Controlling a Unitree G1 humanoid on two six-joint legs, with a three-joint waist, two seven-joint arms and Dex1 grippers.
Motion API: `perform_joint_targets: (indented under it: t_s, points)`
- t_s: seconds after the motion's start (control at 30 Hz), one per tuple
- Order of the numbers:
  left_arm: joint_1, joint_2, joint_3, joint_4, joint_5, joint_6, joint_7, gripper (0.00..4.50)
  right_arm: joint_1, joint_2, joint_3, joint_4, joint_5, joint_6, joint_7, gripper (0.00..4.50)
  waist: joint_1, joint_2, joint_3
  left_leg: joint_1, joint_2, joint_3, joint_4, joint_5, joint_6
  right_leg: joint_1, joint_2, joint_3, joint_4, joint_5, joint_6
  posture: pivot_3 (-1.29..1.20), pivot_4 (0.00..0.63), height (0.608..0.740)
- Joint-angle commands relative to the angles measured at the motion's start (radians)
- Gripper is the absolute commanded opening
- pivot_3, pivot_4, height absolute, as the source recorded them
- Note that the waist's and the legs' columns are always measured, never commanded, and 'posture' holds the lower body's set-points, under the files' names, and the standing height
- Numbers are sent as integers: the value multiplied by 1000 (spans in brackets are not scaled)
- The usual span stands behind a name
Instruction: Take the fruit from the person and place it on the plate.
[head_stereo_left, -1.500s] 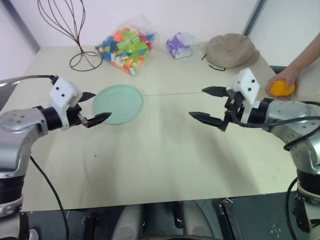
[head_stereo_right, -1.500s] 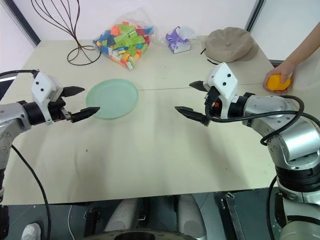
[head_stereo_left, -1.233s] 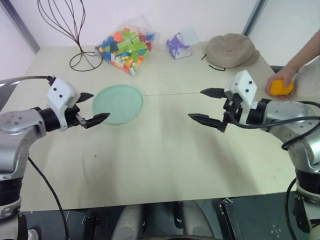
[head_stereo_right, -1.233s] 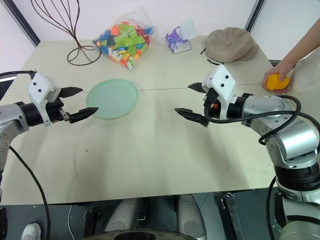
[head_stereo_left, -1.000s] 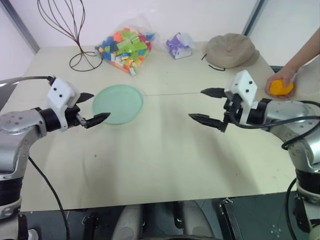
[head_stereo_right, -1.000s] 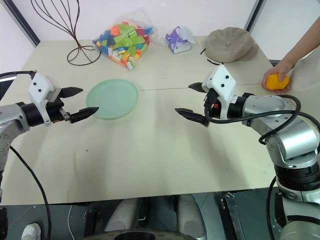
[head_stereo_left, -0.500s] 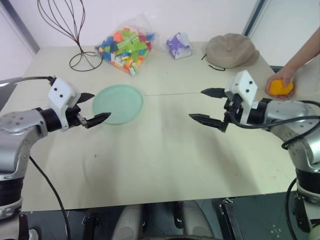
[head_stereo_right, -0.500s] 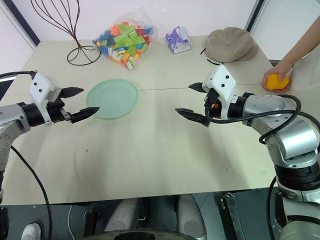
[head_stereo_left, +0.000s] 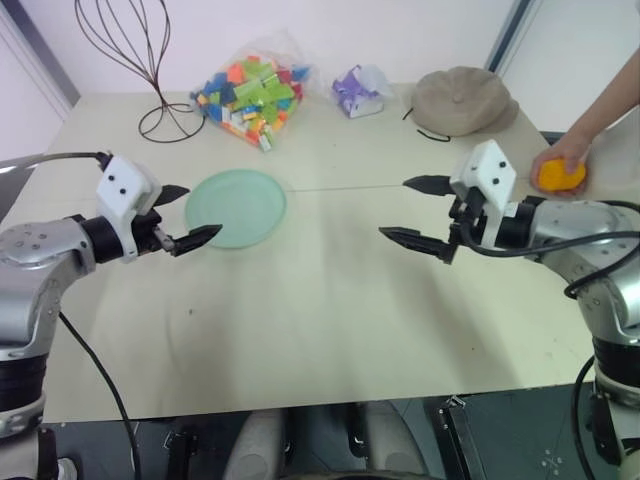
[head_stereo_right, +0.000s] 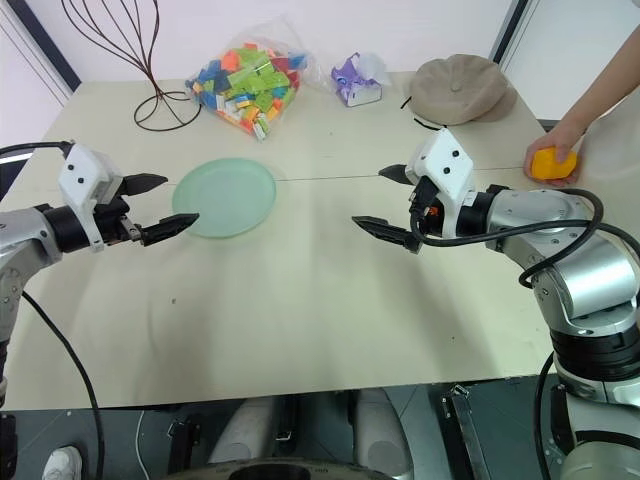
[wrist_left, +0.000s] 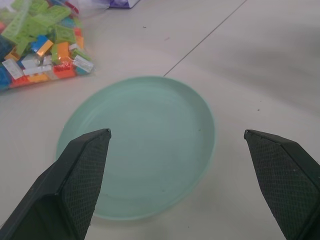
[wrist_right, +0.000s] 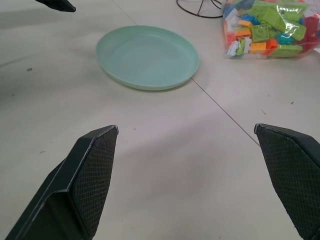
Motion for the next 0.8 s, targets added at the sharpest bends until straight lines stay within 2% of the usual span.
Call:
perform_joint_targets:
  t_s: [0.03, 0.27, 0.43, 0.53, 0.57, 0.8]
  points:
    - [-20, 5, 11, -29, -9, -9, 3, 4500, -17, -19, -34, -20, 3, -16, -2, 4469, 0, 0, 0, 0, 0, 0, 0, 0, 0, 0, 0, 0, 0, 0, 0, 0, 150, 740]
    - [-23, -7, 9, -32, -9, -19, 8, 4500, -18, -15, -35, -21, 5, -16, -8, 4469, 0, 0, 0, 0, 0, 0, 0, 0, 0, 0, 0, 0, 0, 0, 0, 0, 150, 740]
    - [-59, -49, 6, -29, 3, -47, 45, 4500, -21, -5, -37, -22, 7, -11, -24, 4469, 1, 0, 0, 0, 0, 0, 0, 0, 0, 0, 0, 0, 0, 0, 0, 0, 150, 740]
    - [-70, -71, 7, -44, -6, -44, 63, 4500, -36, 35, -54, -33, 52, 31, -66, 4469, 0, 0, 0, 0, 0, 0, 0, 0, 0, 0, 0, 0, 0, 0, 0, 0, 150, 740]
    - [-68, -72, 5, -47, -5, -43, 64, 4500, -49, 63, -63, -37, 77, 59, -97, 4469, -2, 0, 0, 0, 0, 0, 0, 0, 0, 0, 0, 0, 1, 0, 0, 0, 150, 740]
    - [-58, -65, -5, -40, 7, -54, 58, 4500, -237, 434, -201, -8, 310, 413, -521, 4469, -4, 0, 0, 1, 0, 0, 0, 1, -2, -3, 0, 3, 7, 0, -1, 0, 150, 740]
